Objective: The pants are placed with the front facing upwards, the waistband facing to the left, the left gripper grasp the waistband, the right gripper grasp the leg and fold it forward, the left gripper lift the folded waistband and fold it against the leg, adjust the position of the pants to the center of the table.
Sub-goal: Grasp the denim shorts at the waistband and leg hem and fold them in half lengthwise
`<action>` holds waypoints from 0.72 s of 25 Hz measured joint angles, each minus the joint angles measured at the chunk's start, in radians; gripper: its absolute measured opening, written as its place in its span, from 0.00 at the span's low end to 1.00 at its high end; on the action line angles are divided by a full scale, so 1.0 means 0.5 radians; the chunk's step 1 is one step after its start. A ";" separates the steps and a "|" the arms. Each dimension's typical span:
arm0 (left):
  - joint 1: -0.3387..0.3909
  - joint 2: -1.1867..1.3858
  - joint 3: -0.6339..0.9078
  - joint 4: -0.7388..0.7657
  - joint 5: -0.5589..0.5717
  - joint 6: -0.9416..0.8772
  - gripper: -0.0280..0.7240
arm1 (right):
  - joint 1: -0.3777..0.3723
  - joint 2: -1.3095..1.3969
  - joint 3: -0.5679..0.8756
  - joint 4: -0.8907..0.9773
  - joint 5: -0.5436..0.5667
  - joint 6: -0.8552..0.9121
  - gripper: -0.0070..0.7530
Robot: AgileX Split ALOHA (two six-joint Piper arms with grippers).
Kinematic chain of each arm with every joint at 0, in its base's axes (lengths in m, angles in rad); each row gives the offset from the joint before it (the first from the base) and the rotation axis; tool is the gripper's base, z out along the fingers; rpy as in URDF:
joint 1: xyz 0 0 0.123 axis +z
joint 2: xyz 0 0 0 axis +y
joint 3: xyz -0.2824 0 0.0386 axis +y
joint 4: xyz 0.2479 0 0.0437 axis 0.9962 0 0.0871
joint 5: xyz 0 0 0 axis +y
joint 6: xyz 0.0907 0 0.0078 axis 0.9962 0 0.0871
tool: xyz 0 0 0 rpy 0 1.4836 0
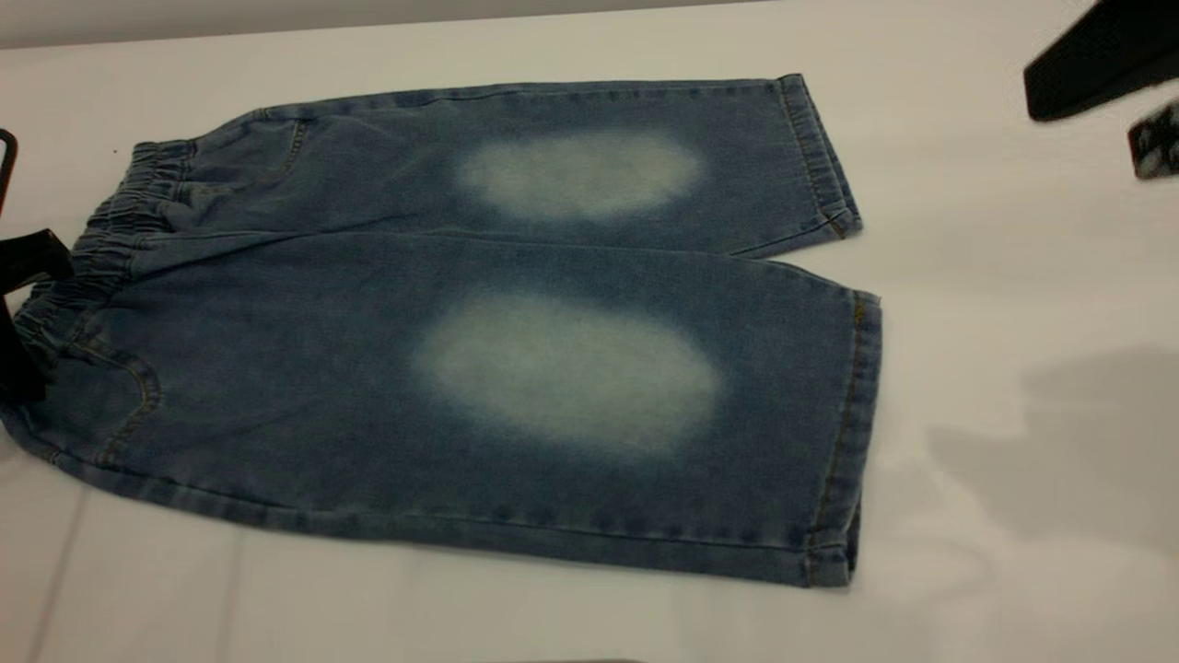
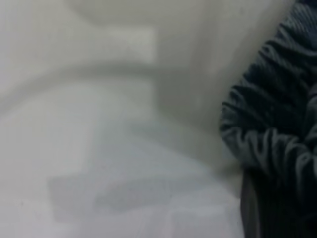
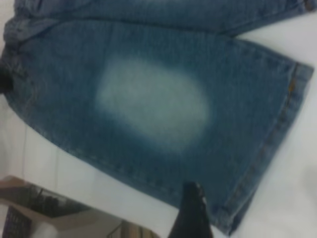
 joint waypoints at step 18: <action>-0.350 -0.214 0.000 0.016 0.148 0.131 0.14 | 0.000 0.224 0.398 0.422 -0.068 -0.058 0.66</action>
